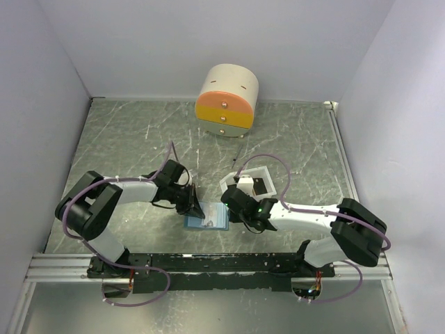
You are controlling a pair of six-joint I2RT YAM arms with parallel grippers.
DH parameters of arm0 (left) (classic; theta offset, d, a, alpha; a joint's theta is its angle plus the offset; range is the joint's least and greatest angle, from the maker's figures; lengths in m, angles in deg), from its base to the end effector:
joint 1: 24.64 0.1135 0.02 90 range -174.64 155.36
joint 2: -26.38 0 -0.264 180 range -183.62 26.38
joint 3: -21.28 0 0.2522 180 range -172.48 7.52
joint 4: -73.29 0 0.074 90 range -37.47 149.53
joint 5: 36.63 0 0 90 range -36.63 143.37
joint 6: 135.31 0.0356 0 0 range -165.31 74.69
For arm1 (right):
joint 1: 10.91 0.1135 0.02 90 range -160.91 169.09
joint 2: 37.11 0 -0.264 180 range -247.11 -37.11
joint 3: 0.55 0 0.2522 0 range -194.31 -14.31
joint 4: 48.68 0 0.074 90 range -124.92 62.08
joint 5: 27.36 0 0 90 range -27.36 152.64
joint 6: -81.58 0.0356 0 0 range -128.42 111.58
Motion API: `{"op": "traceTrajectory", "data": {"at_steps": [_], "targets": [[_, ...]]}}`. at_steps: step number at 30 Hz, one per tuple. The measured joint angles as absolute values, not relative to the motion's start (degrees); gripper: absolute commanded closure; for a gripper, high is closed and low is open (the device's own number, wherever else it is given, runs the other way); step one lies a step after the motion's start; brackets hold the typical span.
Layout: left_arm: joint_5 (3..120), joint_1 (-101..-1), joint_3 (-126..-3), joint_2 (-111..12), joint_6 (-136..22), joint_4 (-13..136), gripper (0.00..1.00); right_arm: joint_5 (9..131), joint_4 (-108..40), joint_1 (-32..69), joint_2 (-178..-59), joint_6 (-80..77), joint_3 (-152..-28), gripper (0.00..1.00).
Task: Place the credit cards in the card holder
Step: Insert the credit card into the card holder.
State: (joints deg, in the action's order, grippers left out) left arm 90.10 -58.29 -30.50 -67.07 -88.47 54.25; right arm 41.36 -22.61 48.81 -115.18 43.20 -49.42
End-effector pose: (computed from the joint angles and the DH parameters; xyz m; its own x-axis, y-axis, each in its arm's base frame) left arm 0.2167 -0.1698 0.1199 -1.0000 0.0071 -0.0001 0.0050 0.6990 -0.7151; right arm 0.1355 0.2065 0.1607 -0.8064 0.0676 -0.5875 -0.1100 0.9589 0.2614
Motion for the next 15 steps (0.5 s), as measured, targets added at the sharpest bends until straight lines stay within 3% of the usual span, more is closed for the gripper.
{"op": "traceTrajectory", "data": {"at_steps": [10, 13, 15], "targets": [[90.03, -59.71, -31.42, -67.40, -89.98, 55.56, 0.93, 41.84, -23.44, 49.23, -115.40, 43.22, -49.42, 0.93], [89.75, -60.35, -31.44, -67.40, -90.98, 56.26, 0.83, 41.87, -23.50, 49.36, -115.40, 43.22, -49.42, 0.94], [89.48, -60.61, -31.44, -67.40, -91.42, 56.48, 0.71, 41.87, -23.48, 49.43, -115.40, 43.22, -49.42, 0.94]]}}
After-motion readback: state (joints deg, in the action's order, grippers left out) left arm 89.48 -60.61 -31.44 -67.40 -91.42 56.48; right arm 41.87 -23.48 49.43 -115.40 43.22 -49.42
